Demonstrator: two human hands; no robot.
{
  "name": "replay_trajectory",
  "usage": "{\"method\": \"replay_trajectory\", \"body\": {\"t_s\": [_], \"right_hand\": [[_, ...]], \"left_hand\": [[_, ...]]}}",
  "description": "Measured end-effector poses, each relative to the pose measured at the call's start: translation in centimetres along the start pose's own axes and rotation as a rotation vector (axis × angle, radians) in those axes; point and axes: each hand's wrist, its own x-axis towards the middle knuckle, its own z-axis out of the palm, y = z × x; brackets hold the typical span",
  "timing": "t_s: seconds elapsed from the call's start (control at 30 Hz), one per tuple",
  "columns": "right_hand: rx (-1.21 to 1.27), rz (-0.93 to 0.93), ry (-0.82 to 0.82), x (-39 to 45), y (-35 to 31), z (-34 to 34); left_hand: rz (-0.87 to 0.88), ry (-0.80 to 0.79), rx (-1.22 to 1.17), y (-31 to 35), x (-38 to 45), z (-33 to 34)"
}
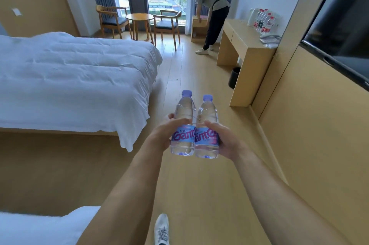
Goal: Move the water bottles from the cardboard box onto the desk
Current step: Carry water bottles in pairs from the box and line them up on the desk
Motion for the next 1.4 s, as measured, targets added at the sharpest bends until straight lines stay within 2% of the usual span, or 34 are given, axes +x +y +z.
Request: {"method": "replay_trajectory", "body": {"t_s": [0.37,0.73,1.13,1.4], "right_hand": [[0.01,-0.013,0.221,15.6,-7.3,0.2],[0.088,0.072,0.241,27.0,-9.3,-4.4],[0.081,0.167,0.176,46.7,-16.6,-12.5],[-0.105,0.239,0.173,57.2,-22.5,-14.8]], "left_hand": [[-0.058,-0.147,0.05,9.4,17.5,-2.5],[-0.099,-0.174,0.113,11.6,30.2,-1.1],[-0.186,-0.055,0.121,18.3,49.2,2.0],[-0.171,0.023,0.068,22.8,59.2,1.8]]}}
